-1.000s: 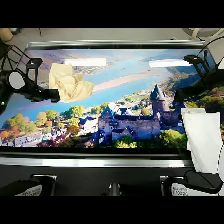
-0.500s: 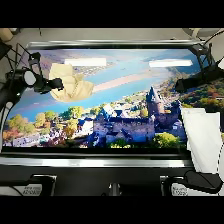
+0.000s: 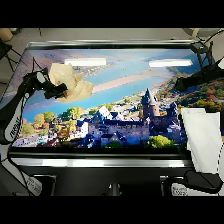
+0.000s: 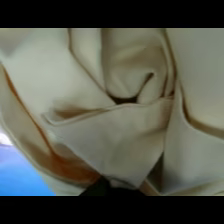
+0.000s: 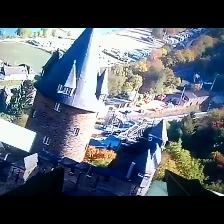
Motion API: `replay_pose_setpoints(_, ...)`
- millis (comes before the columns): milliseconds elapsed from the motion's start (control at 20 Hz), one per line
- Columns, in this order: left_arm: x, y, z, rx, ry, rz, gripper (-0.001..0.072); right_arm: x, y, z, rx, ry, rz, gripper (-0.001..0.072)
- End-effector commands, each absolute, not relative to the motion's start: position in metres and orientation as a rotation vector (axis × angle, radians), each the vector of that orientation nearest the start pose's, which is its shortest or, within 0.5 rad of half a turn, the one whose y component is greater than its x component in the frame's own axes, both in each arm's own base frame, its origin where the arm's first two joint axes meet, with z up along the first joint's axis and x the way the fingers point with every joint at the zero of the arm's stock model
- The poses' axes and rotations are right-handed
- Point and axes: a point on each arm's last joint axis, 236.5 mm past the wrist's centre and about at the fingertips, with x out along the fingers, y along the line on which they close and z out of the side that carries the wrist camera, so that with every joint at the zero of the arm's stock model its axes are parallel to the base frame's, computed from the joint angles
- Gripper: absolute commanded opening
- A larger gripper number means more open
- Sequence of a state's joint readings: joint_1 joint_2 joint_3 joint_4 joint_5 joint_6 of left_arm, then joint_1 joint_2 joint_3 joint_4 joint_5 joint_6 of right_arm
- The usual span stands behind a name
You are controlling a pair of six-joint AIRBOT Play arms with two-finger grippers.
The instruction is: Fold the shirts.
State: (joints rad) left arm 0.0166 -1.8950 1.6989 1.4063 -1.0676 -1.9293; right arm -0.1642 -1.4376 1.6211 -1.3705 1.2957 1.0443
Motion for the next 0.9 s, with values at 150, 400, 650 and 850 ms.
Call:
replay_pose_setpoints(150, 0.561, -0.063, 0.117, -0.225, 0.847, -0.109, 0.0025, 0.469, -0.036, 0.159, -0.312, 0.887, 0.241, 0.0664)
replay_pose_setpoints(400, 0.447, -0.157, 0.344, -0.095, 0.39, -0.384, 0.0025, 0.424, -0.026, 0.245, -0.339, 0.755, 0.219, 0.0664)
replay_pose_setpoints(650, 0.367, -0.255, 0.358, -0.048, 0.377, -0.649, 0.0025, 0.335, -0.005, 0.277, -0.309, 0.805, 0.256, 0.0664)
replay_pose_setpoints(850, 0.354, -0.342, 0.245, 0.038, 0.59, -0.782, 0.0025, 0.305, 0.0, 0.29, -0.325, 0.79, 0.256, 0.0664)
